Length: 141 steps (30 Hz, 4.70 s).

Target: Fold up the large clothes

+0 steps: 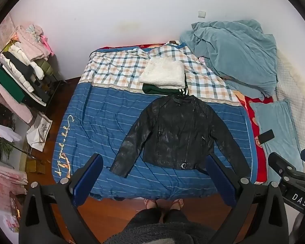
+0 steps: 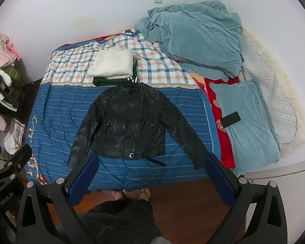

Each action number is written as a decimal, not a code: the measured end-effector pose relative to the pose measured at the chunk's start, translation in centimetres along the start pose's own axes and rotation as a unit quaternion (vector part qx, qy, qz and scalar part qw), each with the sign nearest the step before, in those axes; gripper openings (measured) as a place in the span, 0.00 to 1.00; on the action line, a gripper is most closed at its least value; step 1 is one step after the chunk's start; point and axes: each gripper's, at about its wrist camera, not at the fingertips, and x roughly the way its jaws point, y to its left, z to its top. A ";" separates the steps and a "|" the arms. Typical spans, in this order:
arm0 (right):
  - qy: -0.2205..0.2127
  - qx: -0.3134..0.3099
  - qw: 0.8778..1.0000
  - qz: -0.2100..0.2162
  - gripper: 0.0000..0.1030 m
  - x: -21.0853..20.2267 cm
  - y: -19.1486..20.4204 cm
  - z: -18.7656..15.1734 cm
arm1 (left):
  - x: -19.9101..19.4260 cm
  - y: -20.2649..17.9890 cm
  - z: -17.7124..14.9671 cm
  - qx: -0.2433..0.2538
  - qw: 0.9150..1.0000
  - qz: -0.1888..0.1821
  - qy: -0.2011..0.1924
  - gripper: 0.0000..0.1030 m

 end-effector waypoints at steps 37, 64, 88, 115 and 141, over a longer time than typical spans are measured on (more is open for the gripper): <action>-0.004 -0.001 1.000 -0.004 1.00 -0.3 0.0 0.5 | -0.2 -0.2 0.9 -0.002 1.000 -0.004 -0.010 1.00; -0.007 -0.001 1.000 -0.004 1.00 -0.7 0.1 0.6 | -0.5 -0.2 2.8 -0.003 1.000 -0.006 -0.012 1.00; -0.010 0.002 1.000 -0.004 1.00 -1.3 0.5 1.8 | -0.7 -0.2 2.9 -0.004 1.000 -0.006 -0.015 1.00; 0.039 0.245 0.969 0.023 0.89 15.5 -6.1 -0.9 | 16.5 0.7 6.4 0.041 0.996 0.064 -0.041 1.00; -0.002 0.726 0.677 0.121 0.63 62.3 -31.7 -23.2 | 52.0 -18.0 0.8 0.072 0.975 0.141 0.159 1.00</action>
